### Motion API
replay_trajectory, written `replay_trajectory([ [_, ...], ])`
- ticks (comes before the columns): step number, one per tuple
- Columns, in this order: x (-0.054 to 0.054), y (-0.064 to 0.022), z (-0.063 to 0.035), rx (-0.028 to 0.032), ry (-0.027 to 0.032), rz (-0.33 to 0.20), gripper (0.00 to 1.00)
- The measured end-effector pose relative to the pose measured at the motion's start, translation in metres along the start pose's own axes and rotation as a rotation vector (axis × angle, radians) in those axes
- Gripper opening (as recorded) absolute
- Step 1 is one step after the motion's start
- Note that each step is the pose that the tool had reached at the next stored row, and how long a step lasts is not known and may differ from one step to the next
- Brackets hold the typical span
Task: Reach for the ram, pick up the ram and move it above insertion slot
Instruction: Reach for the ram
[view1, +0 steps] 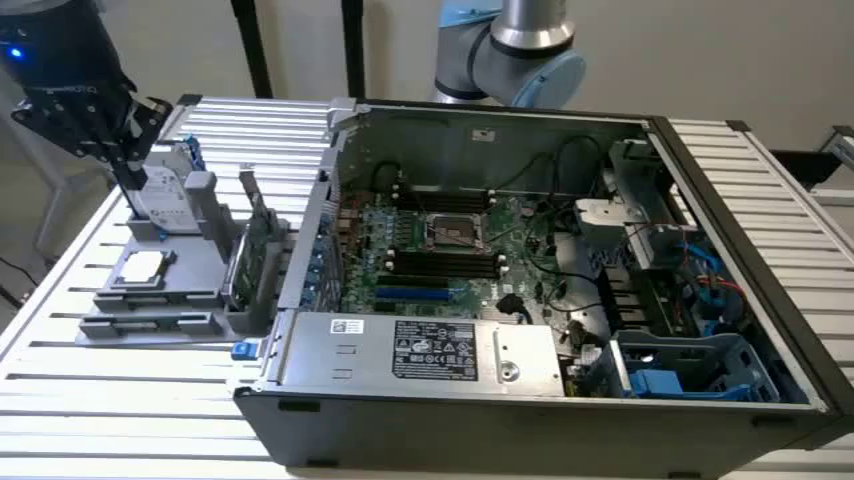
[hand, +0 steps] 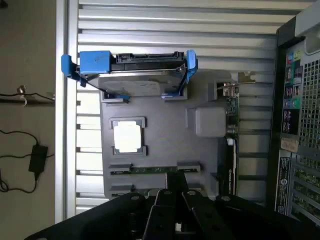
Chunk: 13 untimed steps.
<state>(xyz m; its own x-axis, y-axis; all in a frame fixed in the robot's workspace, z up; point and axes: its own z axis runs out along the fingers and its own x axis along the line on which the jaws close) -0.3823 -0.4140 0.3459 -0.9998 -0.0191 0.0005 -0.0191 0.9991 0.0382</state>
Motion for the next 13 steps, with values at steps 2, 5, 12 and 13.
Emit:
replay_trajectory([
  [2,0.0000,0.0000,0.0000,0.0000,0.0000,0.000,0.11],
  [5,0.0000,0.0000,0.0000,0.0000,0.0000,0.000,0.11],
  [12,0.0000,0.0000,0.0000,0.0000,0.0000,0.000,0.11],
  [13,0.0000,0.0000,0.0000,0.0000,0.0000,0.000,0.11],
])
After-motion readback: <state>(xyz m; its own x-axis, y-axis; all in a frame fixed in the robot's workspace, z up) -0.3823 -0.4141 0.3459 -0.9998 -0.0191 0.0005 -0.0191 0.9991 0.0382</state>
